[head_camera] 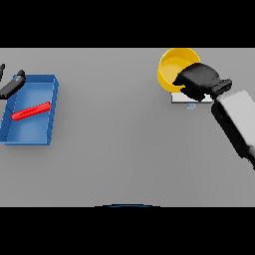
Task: Pick up the red beaker and tilt it to pour out 1 green nut into yellow bowl. Pick up the yellow bowl and place it on the metallic measuring scale.
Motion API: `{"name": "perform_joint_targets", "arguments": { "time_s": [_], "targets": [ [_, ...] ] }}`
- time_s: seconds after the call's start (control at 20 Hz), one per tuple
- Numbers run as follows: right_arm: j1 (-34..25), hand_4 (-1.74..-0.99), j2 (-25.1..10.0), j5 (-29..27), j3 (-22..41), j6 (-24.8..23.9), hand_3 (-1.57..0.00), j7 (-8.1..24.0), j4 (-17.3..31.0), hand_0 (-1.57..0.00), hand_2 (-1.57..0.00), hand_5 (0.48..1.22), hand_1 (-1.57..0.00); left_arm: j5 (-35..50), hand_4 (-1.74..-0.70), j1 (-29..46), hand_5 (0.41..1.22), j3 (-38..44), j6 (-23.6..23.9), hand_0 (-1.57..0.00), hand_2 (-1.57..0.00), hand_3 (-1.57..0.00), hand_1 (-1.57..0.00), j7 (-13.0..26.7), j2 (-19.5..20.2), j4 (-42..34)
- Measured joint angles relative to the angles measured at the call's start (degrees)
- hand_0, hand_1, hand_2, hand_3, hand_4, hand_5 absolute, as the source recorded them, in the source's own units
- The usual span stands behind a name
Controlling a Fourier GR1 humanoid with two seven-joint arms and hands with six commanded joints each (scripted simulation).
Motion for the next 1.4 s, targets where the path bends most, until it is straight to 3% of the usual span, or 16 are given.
{"name": "perform_joint_targets", "arguments": {
  "time_s": [0.35, 0.6, 0.8, 0.9, 0.95, 1.0, 1.15, 1.25, 1.4],
  "targets": [
    [-2.26, -1.741, 1.21, 1.2, -2.41, -5.73, -1.27, -1.61, 13.85, -1.57, -1.46, 1.221, -1.57, 0.12, -0.72, 0.51, 0.714, 0.06, -1.01, 0.0, 0.0, 0.0, 0.0, 0.55, 1.43, -0.44],
    [-3.9, -1.741, 3.22, 0.79, -3.8, -6.93, -1.37, -2.2, 20.83, -1.56, -1.41, 1.221, -1.57, -0.48, -0.73, 0.42, 0.71, -0.61, -0.12, 0.0, 0.0, 0.0, 0.0, 1.18, 0.73, -0.86],
    [-5.47, -1.741, 4.34, 0.28, -4.88, -6.42, -1.49, -2.99, 25.84, -1.42, -1.36, 1.221, -1.57, -0.31, -0.73, -0.12, 0.712, -0.42, -0.52, 0.0, 0.0, 0.0, 0.0, 1.34, 0.66, -0.4],
    [-5.6, -1.741, 4.62, 0.32, -4.89, -6.45, -1.36, -3.88, 26.66, -1.4, -1.39, 1.221, -1.57, -0.35, -0.73, -0.21, 0.715, -0.61, -0.39, 0.0, 0.0, 0.0, 0.0, 1.77, 0.63, -0.9],
    [-5.72, -1.741, 4.66, 0.46, -4.84, -6.07, -1.2, -3.66, 27.05, -1.33, -1.42, 1.221, -1.46, -0.22, -0.73, 0.09, 0.717, -0.54, -0.59, 0.0, 0.0, 0.0, 0.0, 1.75, 0.98, -1.05],
    [-5.82, -1.701, 4.3, -0.01, -5.18, -5.18, -1.06, -4.1, 26.87, -1.13, -1.33, 1.221, -1.32, -0.2, -0.73, 0.41, 0.72, -0.46, -0.33, 0.0, 0.0, 0.0, 0.0, 1.3, 0.74, -0.82],
    [-6.05, -1.588, 3.98, -0.89, -6.3, -4.3, -0.74, -4.17, 27.37, -0.58, -0.91, 1.016, -0.83, -0.07, -0.73, 0.14, 0.729, -0.35, -0.46, 0.0, 0.0, 0.0, 0.0, 1.08, 0.57, -0.87],
    [-6.72, -1.539, 4.33, -0.47, -6.05, -3.27, -0.61, -2.85, 28.33, -0.37, -0.69, 0.933, -0.58, -0.19, -0.73, -0.01, 0.717, -0.48, -0.68, 0.0, 0.0, 0.0, 0.0, 0.76, 0.07, -0.17],
    [-6.8, -1.485, 3.63, 0.52, -5.15, -3.61, -0.49, -4.82, 29.18, -0.19, -0.45, 0.859, -0.3, -0.34, -0.72, -0.18, 0.705, -0.42, -0.75, 0.0, 0.0, 0.0, 0.0, 0.69, 0.1, 0.25]
  ]
}}
